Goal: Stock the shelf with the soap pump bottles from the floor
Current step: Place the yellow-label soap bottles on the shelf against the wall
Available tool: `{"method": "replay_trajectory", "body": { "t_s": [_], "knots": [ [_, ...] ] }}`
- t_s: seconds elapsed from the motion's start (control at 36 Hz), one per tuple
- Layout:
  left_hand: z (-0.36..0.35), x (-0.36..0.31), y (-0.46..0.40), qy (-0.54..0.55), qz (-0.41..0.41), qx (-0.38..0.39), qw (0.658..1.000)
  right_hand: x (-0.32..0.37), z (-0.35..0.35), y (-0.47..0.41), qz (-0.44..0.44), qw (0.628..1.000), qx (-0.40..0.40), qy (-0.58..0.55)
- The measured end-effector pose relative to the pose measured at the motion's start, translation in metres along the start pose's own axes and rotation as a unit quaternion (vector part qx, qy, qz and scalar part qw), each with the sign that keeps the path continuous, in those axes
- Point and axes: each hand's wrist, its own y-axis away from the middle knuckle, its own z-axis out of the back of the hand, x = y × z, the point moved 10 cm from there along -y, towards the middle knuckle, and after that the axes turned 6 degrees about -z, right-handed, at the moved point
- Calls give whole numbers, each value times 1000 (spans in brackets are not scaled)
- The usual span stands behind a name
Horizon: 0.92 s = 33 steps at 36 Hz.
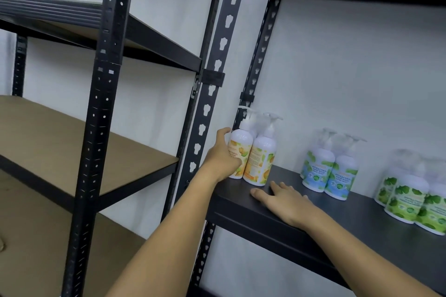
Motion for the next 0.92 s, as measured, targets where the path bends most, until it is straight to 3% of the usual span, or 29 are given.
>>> {"method": "replay_trajectory", "body": {
  "t_s": [0.92],
  "knots": [
    [1,-2,-7,-54,-51,-36,997,0,1,0,3,1000,-1,-4]
  ]
}}
